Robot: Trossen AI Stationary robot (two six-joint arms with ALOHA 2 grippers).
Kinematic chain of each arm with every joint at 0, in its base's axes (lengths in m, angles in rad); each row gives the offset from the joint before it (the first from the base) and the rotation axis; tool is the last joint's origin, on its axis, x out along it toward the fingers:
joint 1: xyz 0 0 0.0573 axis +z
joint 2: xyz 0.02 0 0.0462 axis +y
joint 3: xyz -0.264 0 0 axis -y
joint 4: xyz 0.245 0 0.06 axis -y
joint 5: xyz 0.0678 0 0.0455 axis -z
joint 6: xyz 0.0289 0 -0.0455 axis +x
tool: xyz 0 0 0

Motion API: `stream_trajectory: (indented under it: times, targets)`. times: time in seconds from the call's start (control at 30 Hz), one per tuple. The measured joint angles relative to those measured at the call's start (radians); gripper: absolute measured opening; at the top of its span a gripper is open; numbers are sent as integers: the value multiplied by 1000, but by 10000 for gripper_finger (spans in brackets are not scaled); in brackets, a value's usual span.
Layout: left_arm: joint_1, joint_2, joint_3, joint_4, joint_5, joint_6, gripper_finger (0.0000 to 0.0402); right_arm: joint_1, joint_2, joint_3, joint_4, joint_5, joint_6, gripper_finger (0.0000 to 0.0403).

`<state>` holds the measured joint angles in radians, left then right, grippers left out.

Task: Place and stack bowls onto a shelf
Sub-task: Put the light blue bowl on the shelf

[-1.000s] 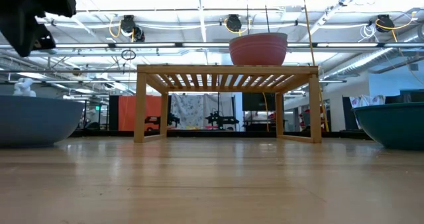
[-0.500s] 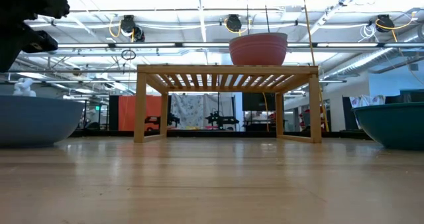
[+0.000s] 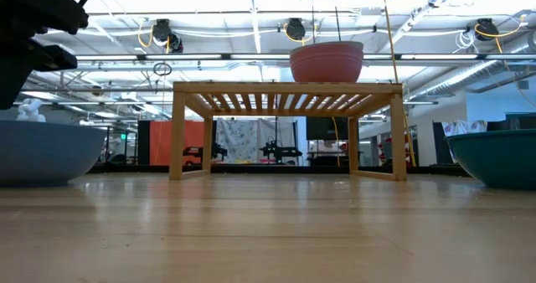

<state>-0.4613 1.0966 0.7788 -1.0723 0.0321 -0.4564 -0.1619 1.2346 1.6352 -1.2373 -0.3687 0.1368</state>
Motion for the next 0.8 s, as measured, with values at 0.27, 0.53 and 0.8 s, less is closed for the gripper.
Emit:
stream_trajectory:
  times: [0.27,0.53,0.8]
  targets:
    - [0,0,0,54,-33,11,110,0,0,0,0,0,0,102]
    - [0,0,-8,58,-42,-1,110,0,0,0,0,0,0,102]
    - [0,0,-54,83,-40,-24,110,0,-1,0,0,-1,0,102]
